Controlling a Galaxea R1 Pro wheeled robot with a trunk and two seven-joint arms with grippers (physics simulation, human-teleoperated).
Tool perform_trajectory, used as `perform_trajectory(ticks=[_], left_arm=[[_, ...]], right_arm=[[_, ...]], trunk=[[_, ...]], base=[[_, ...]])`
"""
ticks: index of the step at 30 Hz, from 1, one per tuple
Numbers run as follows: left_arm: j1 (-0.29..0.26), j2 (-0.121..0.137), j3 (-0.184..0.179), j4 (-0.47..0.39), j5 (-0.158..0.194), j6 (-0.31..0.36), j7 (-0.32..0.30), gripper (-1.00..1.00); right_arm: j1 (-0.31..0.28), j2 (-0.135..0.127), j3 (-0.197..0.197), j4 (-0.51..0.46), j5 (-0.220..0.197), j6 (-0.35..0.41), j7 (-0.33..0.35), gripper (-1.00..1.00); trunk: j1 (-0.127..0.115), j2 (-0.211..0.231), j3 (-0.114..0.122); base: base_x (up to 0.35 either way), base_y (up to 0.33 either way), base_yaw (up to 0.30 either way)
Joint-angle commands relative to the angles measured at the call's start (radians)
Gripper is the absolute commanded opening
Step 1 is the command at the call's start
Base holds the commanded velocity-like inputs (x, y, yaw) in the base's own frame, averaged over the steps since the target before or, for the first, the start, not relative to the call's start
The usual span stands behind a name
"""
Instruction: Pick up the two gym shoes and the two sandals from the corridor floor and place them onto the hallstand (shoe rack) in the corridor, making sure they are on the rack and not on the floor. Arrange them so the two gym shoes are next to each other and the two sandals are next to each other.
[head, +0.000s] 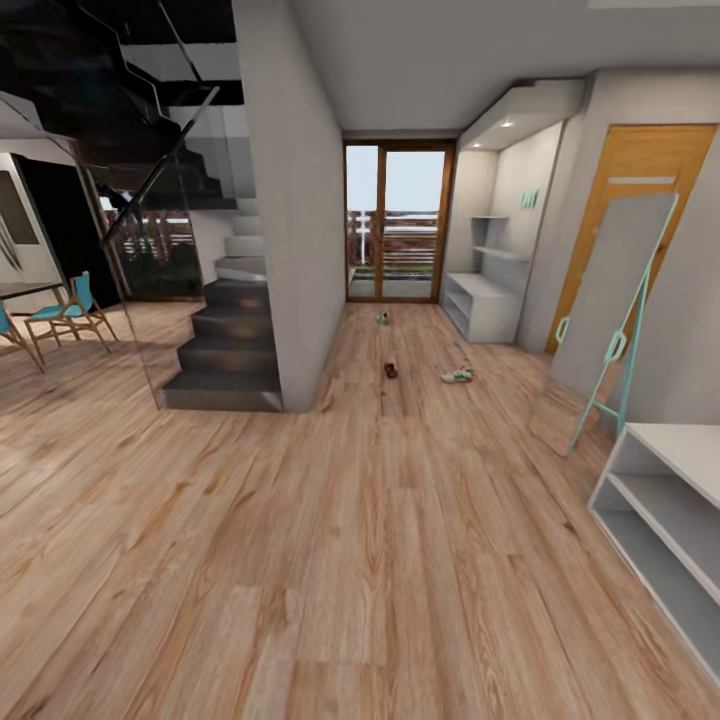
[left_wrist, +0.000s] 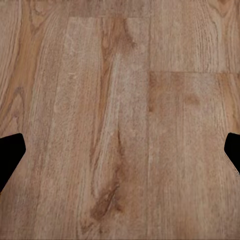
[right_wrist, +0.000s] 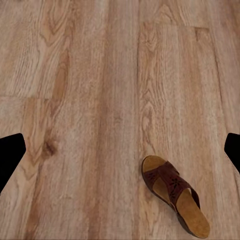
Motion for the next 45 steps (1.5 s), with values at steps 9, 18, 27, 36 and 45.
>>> perform_trajectory(ticks=[9,18,27,36,45], left_arm=[[-0.001,0.000,0.001,0.001,0.001,-0.003,0.000,1.00],[-0.001,0.000,0.001,0.001,0.001,-0.003,0.000,1.00],[-0.001,0.000,0.001,0.001,-0.001,-0.003,0.000,1.00],[-0.001,0.000,0.001,0.001,-0.001,-0.003,0.000,1.00],[-0.001,0.000,0.001,0.001,-0.001,-0.003,0.000,1.00]], right_arm=[[-0.001,0.000,0.000,0.001,0.000,-0.003,-0.001,1.00],[-0.001,0.001,0.000,0.001,0.000,-0.003,-0.002,1.00],[-0.001,0.002,0.000,0.001,0.000,-0.003,-0.002,1.00],[-0.001,0.001,0.000,0.001,0.000,-0.003,-0.002,1.00],[-0.001,0.001,0.000,0.001,0.000,-0.003,-0.002,1.00]], trunk=[[0.001,0.000,-0.001],[0.001,0.000,-0.006],[0.001,0.000,-0.009],[0.001,0.000,-0.009],[0.001,0.000,-0.009]], base=[[0.340,-0.005,0.000],[0.340,0.046,0.105],[0.332,0.088,0.044],[0.336,0.008,0.002],[0.336,0.001,0.000]])
